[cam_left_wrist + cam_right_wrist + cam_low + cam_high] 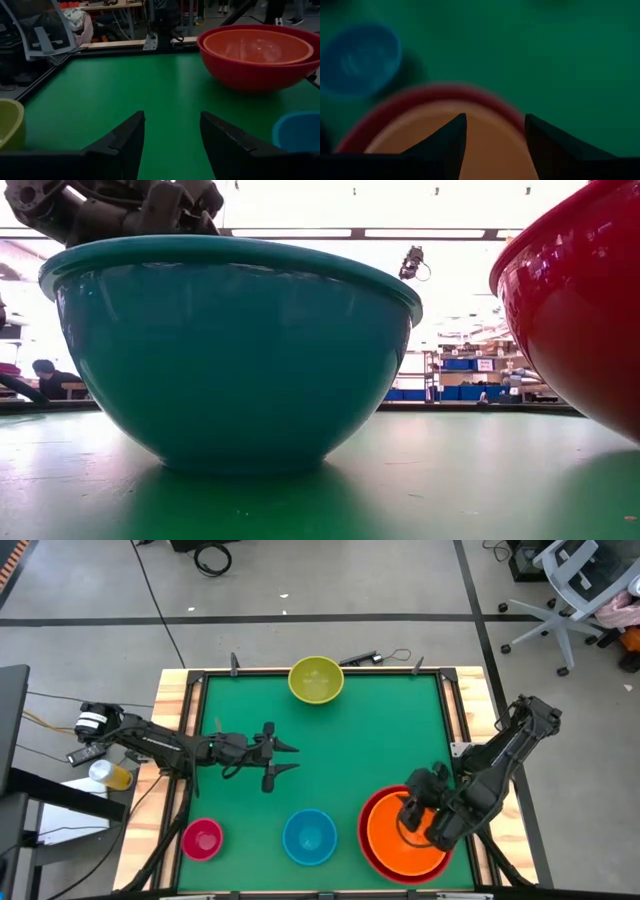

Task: Nest bowls inside each other
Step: Stack the green bowl on top of the orange bowl

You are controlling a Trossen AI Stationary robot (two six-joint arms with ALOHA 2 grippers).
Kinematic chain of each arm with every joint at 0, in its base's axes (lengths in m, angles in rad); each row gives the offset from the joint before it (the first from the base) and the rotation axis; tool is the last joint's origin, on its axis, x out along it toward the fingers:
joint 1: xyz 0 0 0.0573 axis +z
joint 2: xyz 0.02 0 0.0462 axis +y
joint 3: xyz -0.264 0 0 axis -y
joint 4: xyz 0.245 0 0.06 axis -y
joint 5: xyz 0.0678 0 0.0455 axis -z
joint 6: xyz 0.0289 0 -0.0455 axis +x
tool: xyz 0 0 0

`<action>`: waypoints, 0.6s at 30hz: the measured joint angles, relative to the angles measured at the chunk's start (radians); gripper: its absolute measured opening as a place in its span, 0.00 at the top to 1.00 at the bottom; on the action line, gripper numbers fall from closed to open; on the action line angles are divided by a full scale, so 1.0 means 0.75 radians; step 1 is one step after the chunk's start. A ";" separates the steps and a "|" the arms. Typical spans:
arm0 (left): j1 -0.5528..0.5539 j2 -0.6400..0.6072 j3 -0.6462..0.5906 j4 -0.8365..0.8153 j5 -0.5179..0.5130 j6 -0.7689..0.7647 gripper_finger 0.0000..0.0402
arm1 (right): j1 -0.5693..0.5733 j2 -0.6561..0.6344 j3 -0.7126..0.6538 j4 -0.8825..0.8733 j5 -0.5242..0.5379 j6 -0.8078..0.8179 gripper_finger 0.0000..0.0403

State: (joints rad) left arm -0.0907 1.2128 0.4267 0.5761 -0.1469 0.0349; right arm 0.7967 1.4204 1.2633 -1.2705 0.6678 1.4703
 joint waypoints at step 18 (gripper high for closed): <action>0.053 0.000 0.000 -0.089 0.000 -0.077 0.52 | -0.915 0.001 -0.001 0.649 -0.087 -0.786 0.53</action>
State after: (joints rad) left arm -0.0512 1.2125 0.4267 0.5096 -0.1471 -0.0226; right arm 0.1101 1.4212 1.2625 -0.7838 0.6023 0.8807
